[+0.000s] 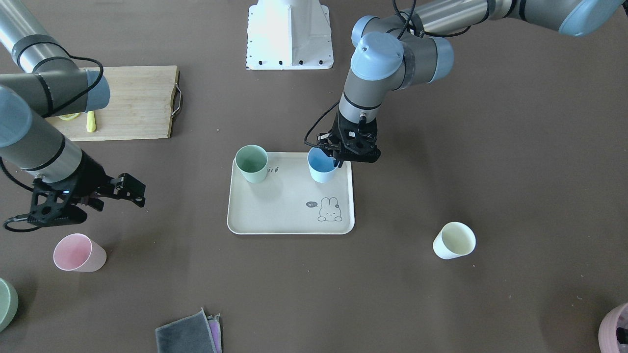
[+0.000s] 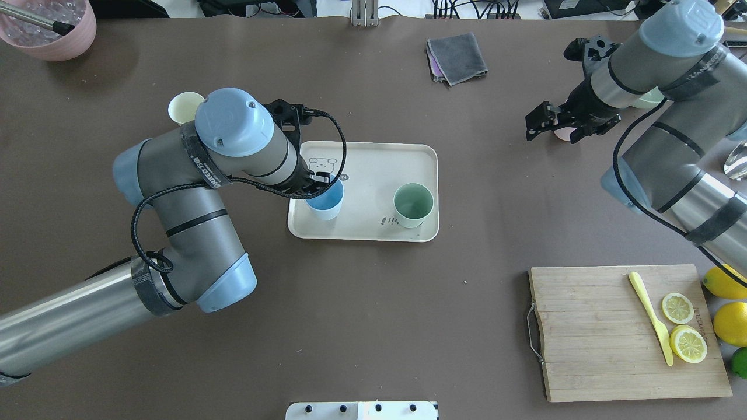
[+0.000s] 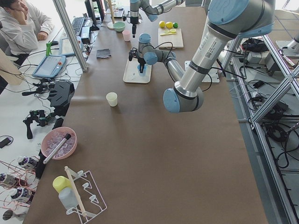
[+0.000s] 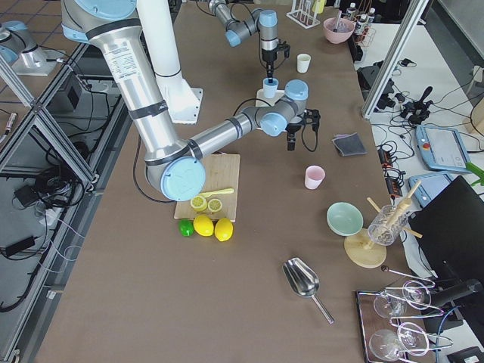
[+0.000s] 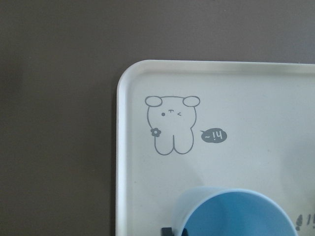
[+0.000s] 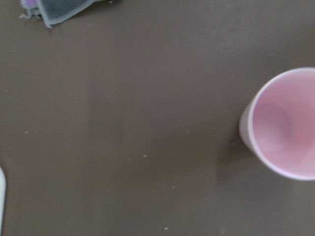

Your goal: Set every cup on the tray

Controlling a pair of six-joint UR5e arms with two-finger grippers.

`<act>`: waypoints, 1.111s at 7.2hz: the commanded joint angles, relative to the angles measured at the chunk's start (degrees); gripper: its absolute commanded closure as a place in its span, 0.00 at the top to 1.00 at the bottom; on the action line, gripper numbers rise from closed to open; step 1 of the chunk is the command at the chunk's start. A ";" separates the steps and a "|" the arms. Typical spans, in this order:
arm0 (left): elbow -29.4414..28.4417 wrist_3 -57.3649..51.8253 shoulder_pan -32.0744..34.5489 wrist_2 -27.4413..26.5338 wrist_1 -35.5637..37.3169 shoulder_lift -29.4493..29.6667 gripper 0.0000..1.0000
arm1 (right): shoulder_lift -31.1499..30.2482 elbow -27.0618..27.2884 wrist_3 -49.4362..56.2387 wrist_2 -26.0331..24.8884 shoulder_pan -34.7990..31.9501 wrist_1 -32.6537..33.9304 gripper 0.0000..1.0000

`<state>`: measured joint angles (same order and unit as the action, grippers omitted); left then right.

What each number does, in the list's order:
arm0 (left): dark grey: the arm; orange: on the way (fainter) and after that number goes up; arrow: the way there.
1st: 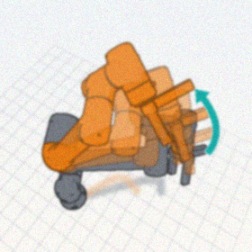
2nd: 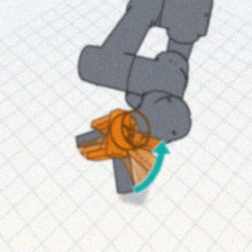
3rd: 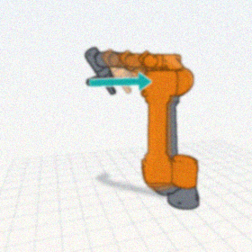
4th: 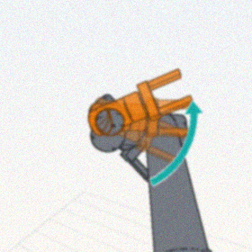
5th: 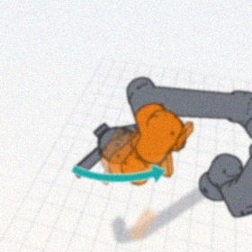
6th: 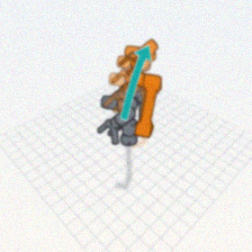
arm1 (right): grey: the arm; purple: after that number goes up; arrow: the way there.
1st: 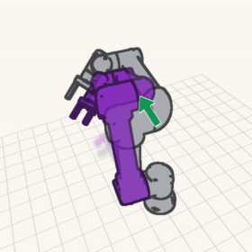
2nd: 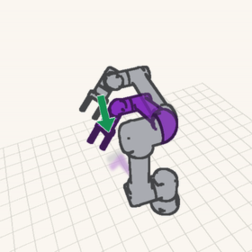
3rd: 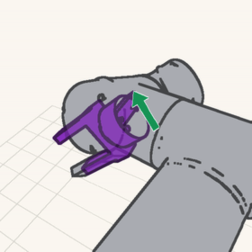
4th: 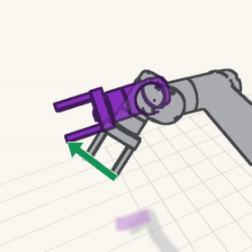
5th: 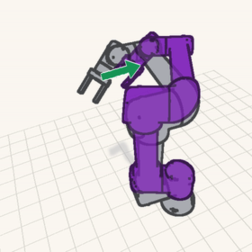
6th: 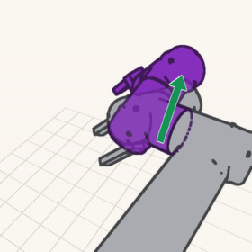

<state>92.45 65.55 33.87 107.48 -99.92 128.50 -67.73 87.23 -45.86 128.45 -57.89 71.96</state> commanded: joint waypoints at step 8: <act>-0.17 1.60 -0.82 -3.95 0.25 -0.01 0.98 | 5.42 -18.33 10.09 -0.04 -6.19 -0.76 0.81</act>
<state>92.07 67.69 32.75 103.54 -99.68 128.70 -62.41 69.43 -35.01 128.48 -64.68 71.41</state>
